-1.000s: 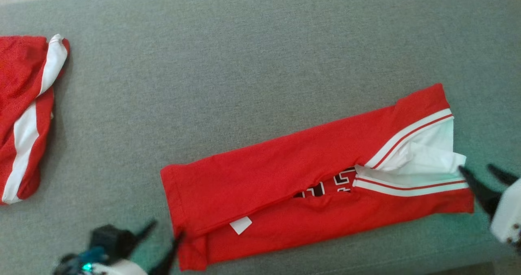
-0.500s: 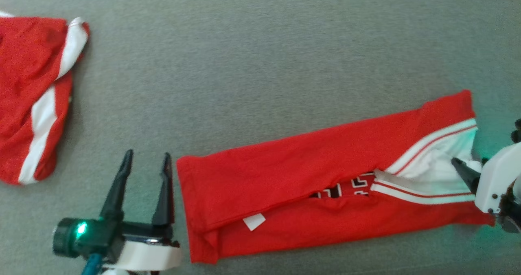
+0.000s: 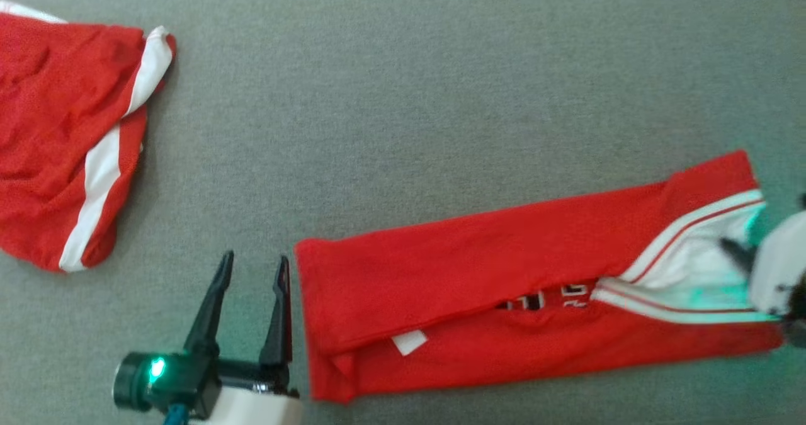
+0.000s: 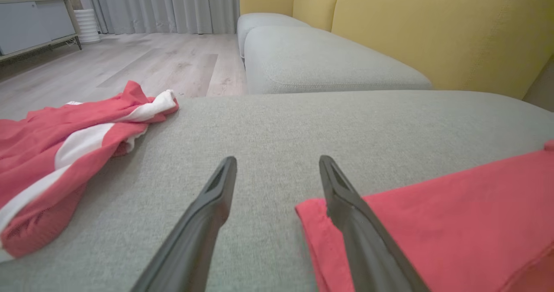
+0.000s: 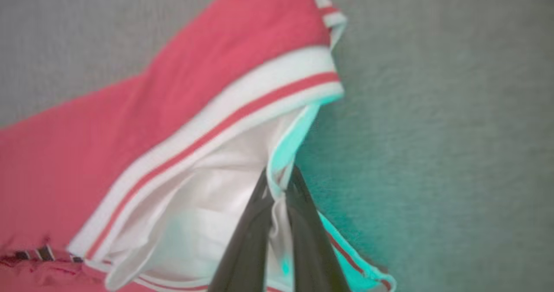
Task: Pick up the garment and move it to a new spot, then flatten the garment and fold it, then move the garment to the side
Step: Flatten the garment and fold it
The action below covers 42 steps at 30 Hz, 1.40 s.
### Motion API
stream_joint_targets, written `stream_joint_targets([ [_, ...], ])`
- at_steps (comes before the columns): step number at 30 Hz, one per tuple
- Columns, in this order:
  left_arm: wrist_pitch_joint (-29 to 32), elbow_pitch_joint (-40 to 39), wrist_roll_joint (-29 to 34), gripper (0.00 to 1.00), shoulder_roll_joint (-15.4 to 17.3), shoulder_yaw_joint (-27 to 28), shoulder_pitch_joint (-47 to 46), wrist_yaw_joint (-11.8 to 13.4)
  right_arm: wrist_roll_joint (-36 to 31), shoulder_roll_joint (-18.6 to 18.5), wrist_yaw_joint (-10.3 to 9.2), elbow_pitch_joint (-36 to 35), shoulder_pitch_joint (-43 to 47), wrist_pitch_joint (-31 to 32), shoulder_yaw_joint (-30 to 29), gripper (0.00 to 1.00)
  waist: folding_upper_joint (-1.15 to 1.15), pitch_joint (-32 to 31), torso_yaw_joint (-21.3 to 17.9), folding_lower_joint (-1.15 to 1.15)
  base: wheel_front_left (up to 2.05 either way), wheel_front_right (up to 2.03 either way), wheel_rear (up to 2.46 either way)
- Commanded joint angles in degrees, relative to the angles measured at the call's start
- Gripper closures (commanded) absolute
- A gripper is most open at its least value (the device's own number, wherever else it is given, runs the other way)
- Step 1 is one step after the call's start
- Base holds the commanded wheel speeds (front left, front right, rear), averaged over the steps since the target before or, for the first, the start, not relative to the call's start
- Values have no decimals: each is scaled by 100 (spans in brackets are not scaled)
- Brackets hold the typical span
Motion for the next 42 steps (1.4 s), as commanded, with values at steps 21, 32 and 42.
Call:
stream_joint_targets([
  [21,-54,655,708,0,-1018,1298,445,-971,881,-198,43,-2581,-13,1521,-896,100,0,-690,-258,0,0,0,0],
  [32,-54,905,1077,0,-1171,1420,430,-1213,669,1254,43,-2315,402,550,994,100,0,-709,-520,0,0,0,0],
  [42,-54,990,1253,0,-1208,1584,532,-1318,537,1393,43,-1028,435,-1123,1768,100,0,-771,-499,0,0,0,0],
])
